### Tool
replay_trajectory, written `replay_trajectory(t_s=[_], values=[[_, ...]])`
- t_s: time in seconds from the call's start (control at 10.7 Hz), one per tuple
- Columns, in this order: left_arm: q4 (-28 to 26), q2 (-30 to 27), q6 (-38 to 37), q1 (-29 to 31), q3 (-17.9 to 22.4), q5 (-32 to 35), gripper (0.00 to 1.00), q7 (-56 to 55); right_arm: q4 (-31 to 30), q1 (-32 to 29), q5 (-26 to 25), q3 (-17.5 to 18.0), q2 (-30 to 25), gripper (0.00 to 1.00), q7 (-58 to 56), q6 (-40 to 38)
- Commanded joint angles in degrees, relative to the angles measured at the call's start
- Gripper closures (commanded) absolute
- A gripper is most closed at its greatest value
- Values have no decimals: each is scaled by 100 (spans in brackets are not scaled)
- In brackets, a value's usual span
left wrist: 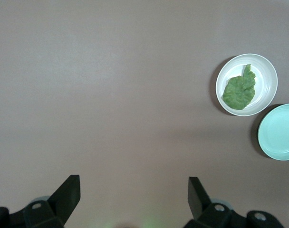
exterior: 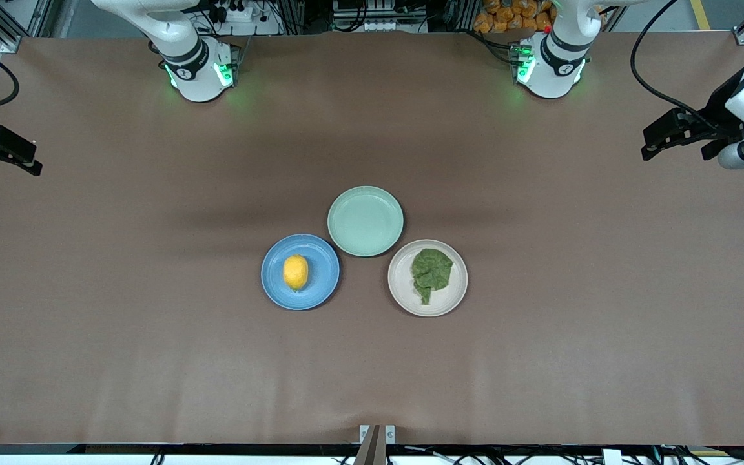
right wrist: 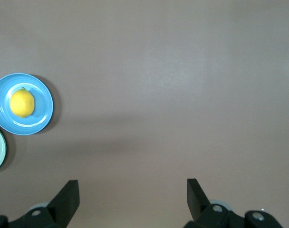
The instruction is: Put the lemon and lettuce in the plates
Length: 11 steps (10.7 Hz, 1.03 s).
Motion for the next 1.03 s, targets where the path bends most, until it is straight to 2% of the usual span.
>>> replay_trajectory(t_s=[0.0,0.28,0.94], values=[[89,24,-99,103,17,-144,0,159,-223,4,44,16,-158,0,-4,-27],[89,24,-99,130,17,-258,0,168,-320,4,44,25,-176,0,-4,-27],[89,68,-99,130,17,-249,0,177,-127,13,17,34,-105,0,-13,-62]])
